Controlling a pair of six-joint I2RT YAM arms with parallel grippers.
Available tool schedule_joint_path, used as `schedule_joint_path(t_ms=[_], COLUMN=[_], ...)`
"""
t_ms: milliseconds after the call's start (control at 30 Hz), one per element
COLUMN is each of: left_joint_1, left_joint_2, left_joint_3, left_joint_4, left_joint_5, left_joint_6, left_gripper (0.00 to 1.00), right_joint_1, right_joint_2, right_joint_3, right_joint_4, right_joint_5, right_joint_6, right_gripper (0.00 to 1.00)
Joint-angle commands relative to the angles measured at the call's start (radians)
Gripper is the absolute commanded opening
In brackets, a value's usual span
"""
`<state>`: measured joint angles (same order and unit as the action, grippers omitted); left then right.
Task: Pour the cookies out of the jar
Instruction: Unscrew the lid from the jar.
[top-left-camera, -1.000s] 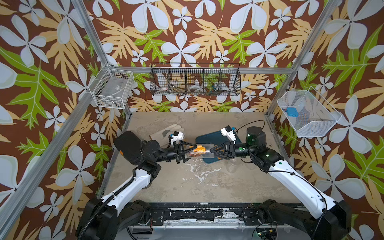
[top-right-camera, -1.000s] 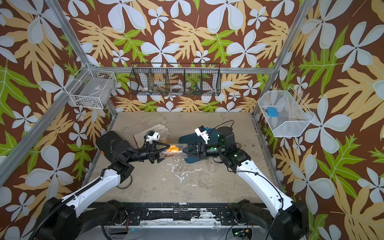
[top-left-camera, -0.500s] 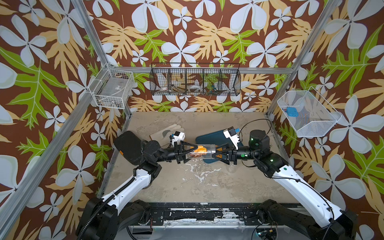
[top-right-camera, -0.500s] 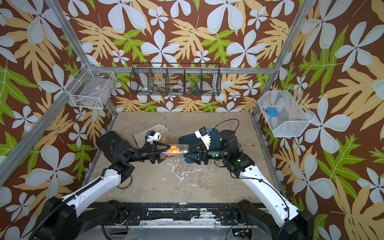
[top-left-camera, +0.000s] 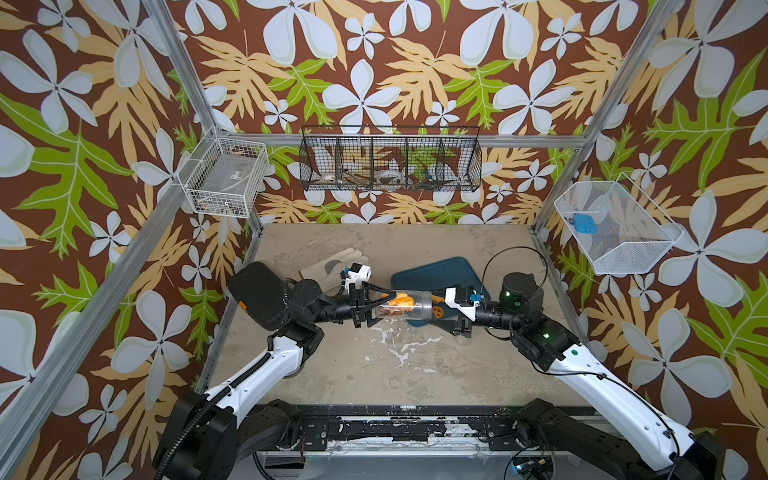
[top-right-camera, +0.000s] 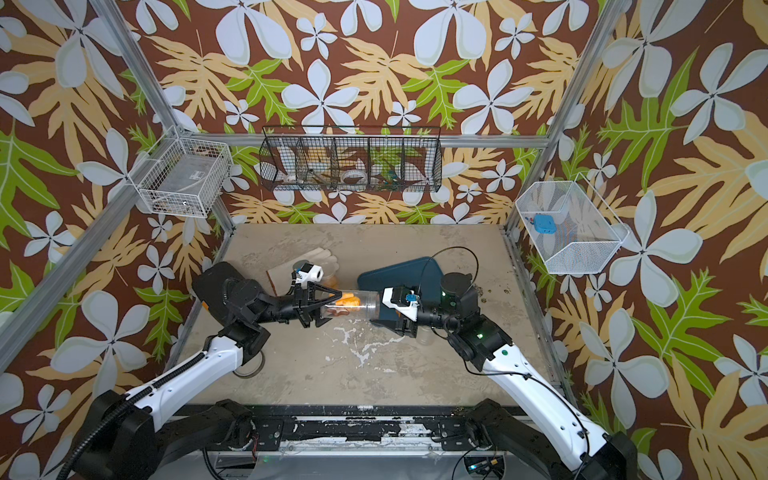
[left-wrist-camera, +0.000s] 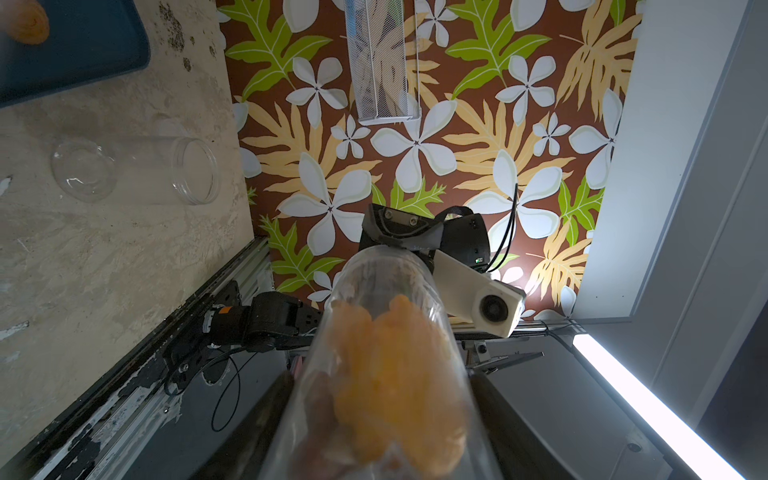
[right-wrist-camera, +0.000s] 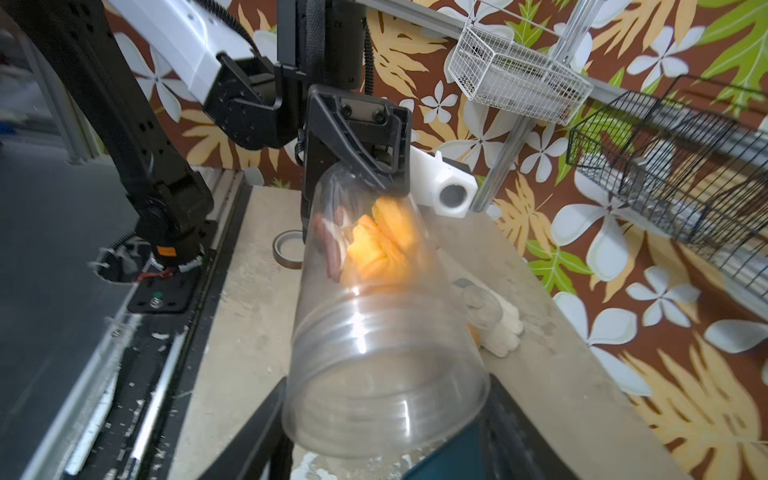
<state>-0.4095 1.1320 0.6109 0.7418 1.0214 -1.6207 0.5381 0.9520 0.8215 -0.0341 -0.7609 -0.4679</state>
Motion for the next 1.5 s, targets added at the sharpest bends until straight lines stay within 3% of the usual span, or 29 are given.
schedule_joint_path(t_ms=[0, 133, 267, 500, 633, 767, 867, 967, 1033, 1133, 1233, 1333, 1467], left_joint_1=[0.006, 0.006, 0.006, 0.006, 0.006, 0.006, 0.006, 0.006, 0.006, 0.006, 0.006, 0.006, 0.006], left_joint_2=[0.003, 0.006, 0.009, 0.014, 0.017, 0.020, 0.025, 0.028, 0.029, 0.032, 0.032, 0.031, 0.032], left_joint_3=[0.006, 0.006, 0.006, 0.010, 0.016, 0.022, 0.026, 0.029, 0.034, 0.040, 0.046, 0.047, 0.044], left_joint_4=[0.000, -0.001, 0.003, 0.012, 0.014, 0.015, 0.015, 0.014, 0.013, 0.014, 0.012, 0.011, 0.012], left_joint_5=[-0.029, -0.030, -0.033, -0.034, -0.036, -0.037, -0.037, -0.037, -0.037, -0.040, -0.037, -0.037, -0.039], left_joint_6=[-0.009, -0.009, -0.008, -0.011, -0.012, -0.010, -0.008, -0.005, -0.001, 0.001, 0.006, 0.009, 0.009], left_gripper=[0.34, 0.34, 0.34, 0.34, 0.34, 0.34, 0.34, 0.34, 0.34, 0.34, 0.34, 0.34, 0.34], right_joint_1=[0.043, 0.105, 0.121, 0.120, 0.120, 0.119, 0.112, 0.051, -0.073, -0.250, -0.288, -0.284, -0.243], right_joint_2=[-0.010, -0.022, -0.034, -0.029, -0.051, -0.129, -0.133, -0.046, 0.068, 0.218, 0.235, 0.235, 0.237], right_joint_3=[0.001, -0.022, -0.038, -0.037, -0.006, 0.026, 0.119, 0.275, 0.415, 0.525, 0.426, 0.261, 0.243], right_joint_4=[0.018, 0.018, 0.034, 0.034, -0.013, 0.029, 0.015, -0.133, -0.328, -0.524, -0.423, -0.160, -0.126], right_joint_5=[0.117, 0.229, 0.264, 0.269, 0.240, 0.263, 0.374, 0.489, 0.389, 0.114, -0.070, -0.272, -0.300], right_joint_6=[-0.243, -0.345, -0.358, -0.321, -0.246, 0.020, 0.308, 0.646, 0.809, 0.943, 1.111, 1.362, 1.372], right_gripper=[0.53, 0.53, 0.56, 0.98, 1.00, 1.00, 1.00, 1.00, 1.00, 1.00, 1.00, 1.00, 1.00])
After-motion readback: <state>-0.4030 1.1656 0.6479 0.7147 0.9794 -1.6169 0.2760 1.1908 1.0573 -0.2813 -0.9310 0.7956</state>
